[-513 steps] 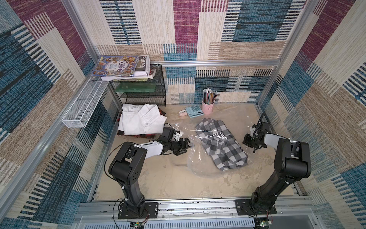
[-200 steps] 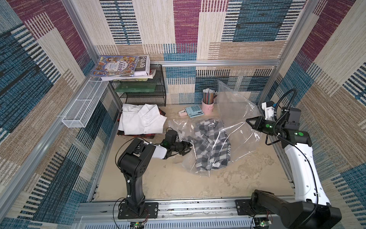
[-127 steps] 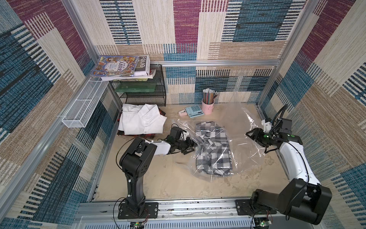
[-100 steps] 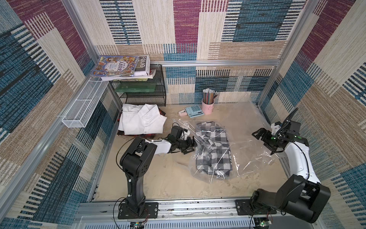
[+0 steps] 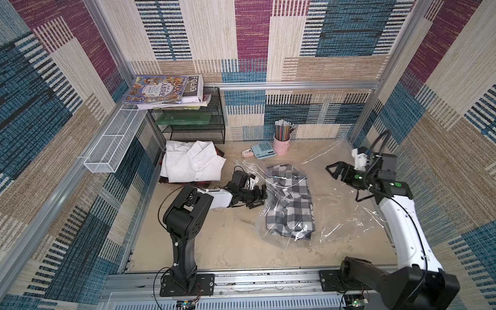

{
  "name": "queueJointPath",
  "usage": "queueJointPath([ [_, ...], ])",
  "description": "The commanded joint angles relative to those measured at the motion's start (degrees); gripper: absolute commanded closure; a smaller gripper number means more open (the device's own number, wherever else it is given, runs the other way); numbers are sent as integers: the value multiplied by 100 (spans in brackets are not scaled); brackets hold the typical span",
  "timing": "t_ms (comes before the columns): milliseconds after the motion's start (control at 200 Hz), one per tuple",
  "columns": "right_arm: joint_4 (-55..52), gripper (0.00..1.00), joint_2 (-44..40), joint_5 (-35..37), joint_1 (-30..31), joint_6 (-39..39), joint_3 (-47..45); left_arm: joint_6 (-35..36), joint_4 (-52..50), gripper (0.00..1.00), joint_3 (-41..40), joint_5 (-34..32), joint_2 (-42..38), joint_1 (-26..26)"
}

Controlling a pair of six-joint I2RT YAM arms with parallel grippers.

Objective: Take the shirt out of the vacuum bag
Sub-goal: Adjust the vacuum bag at the center of the board.

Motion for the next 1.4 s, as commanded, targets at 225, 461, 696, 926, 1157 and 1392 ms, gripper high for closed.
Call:
queueJointPath([
  [225, 1030, 41, 855, 238, 112, 520, -1148, 17, -1589, 1, -195, -598, 176, -23],
  [461, 1583, 74, 1428, 153, -124, 421, -1763, 193, -2047, 1, -153, -730, 192, -23],
  [696, 1985, 91, 2064, 176, -51, 438, -2030, 104, -1848, 1, -223, -623, 210, -51],
  [926, 2236, 99, 2487, 149, 371, 515, -2134, -108, -1427, 1, -376, -406, 304, -144],
  [1157, 2420, 100, 2633, 60, 419, 548, -2260, -183, -1271, 1, -443, -322, 366, -150],
  [1392, 2529, 100, 2762, 23, 530, 561, -2275, -239, -1307, 1, -248, -170, 615, -228],
])
